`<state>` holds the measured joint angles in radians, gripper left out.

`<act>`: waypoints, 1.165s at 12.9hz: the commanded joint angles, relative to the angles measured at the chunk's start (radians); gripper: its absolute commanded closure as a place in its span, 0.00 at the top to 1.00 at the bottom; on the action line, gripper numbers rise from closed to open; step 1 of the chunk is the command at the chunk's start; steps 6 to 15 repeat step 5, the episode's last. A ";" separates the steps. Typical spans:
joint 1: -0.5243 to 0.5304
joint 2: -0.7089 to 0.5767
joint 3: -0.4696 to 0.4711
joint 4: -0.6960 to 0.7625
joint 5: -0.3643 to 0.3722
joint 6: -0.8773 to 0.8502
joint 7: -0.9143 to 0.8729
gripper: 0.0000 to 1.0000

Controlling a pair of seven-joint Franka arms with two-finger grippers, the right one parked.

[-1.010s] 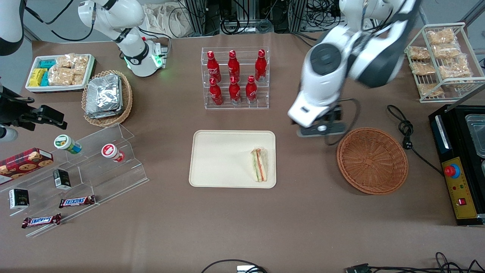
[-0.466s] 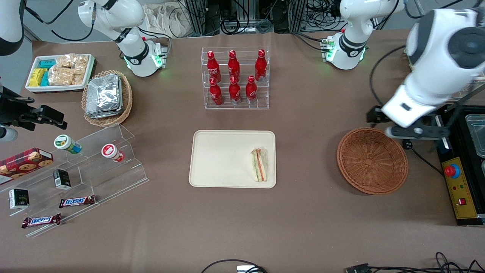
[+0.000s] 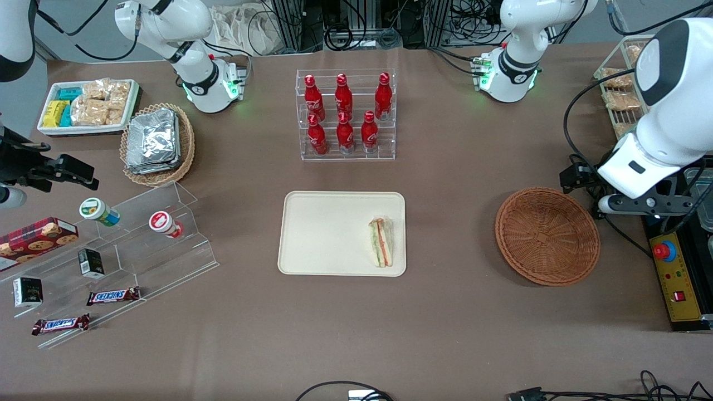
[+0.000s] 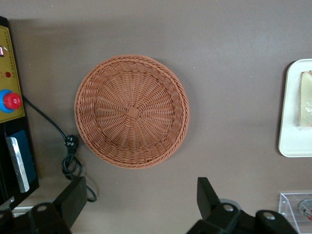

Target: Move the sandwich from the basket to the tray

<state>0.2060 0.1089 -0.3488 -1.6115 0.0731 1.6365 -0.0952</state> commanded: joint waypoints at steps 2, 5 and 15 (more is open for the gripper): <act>0.004 0.071 0.034 0.107 -0.012 -0.055 -0.075 1.00; 0.003 0.086 0.054 0.119 -0.001 -0.053 -0.077 1.00; 0.003 0.086 0.054 0.119 -0.001 -0.053 -0.077 1.00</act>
